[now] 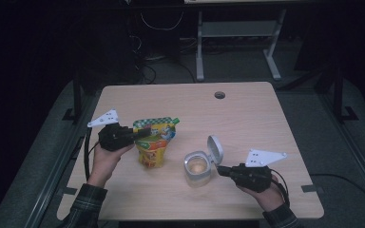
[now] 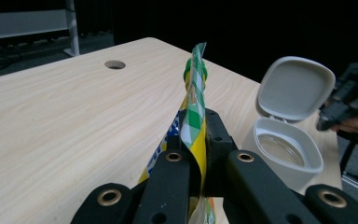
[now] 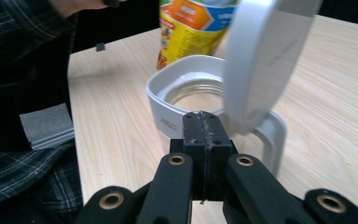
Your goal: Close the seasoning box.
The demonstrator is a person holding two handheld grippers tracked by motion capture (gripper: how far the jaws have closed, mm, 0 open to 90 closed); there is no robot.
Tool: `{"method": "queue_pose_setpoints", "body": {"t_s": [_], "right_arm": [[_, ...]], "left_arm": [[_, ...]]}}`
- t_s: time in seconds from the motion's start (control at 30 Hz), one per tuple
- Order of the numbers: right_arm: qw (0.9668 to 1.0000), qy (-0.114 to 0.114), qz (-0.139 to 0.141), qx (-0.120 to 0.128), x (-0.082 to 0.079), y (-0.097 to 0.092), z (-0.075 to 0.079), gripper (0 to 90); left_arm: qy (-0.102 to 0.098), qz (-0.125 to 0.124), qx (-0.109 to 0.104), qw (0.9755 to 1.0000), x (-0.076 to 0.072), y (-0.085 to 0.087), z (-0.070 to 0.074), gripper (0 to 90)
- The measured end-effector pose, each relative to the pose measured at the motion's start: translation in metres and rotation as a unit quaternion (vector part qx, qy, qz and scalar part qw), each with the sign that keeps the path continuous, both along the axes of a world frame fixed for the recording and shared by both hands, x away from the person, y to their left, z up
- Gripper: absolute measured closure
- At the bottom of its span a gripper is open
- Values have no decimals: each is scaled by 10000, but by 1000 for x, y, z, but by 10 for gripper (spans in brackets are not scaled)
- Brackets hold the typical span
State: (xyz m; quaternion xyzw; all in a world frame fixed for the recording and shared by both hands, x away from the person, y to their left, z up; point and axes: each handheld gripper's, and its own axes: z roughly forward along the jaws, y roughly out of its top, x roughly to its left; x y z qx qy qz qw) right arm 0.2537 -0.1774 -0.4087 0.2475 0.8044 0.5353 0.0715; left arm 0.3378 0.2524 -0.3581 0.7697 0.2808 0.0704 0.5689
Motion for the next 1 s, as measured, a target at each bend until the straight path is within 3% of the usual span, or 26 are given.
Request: {"method": "queue_pose_setpoints", "body": {"t_s": [0.3,0.6,0.7,0.93,1.0], "right_arm": [[9993,-2,-362,21,11,-16,-6,900],[9989,-41,-459,-13,15,-18,-9,900],[9987,-51,-501,-14,16,-18,-10,900],[9978,-5,-664,40,18,-22,-9,899],[9977,-6,-672,42,19,-23,-9,899]], "left_arm": [[-21,104,-63,9999,-22,25,-11,887],[9,102,-68,9999,-37,38,-17,858],[-10,134,-14,9999,-40,40,-18,811],[32,153,40,9999,-50,52,-20,566],[49,140,159,9998,-54,55,-23,518]]}}
